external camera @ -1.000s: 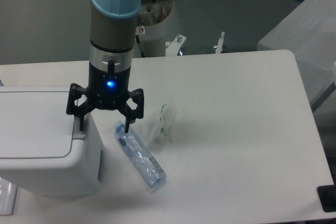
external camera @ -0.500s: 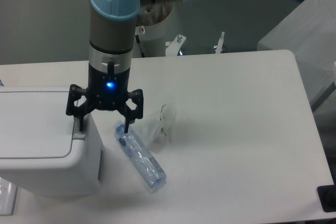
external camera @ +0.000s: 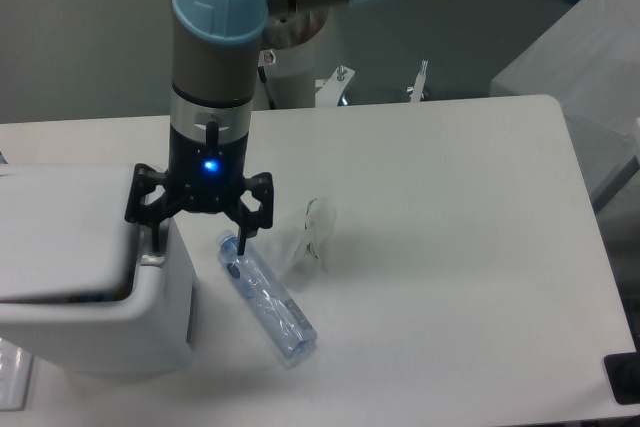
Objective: Open the trash can
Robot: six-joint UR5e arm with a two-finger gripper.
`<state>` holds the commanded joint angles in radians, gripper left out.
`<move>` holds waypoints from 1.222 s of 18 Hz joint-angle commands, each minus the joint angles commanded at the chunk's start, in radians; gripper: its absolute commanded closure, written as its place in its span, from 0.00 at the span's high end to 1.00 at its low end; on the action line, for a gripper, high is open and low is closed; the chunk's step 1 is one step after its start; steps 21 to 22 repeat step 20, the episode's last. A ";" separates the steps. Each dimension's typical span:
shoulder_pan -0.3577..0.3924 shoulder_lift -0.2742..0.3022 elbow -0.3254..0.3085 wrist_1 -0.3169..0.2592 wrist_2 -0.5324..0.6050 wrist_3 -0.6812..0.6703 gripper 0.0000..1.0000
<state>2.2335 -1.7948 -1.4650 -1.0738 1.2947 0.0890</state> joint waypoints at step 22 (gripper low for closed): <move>0.218 0.041 0.114 -0.141 0.227 0.546 1.00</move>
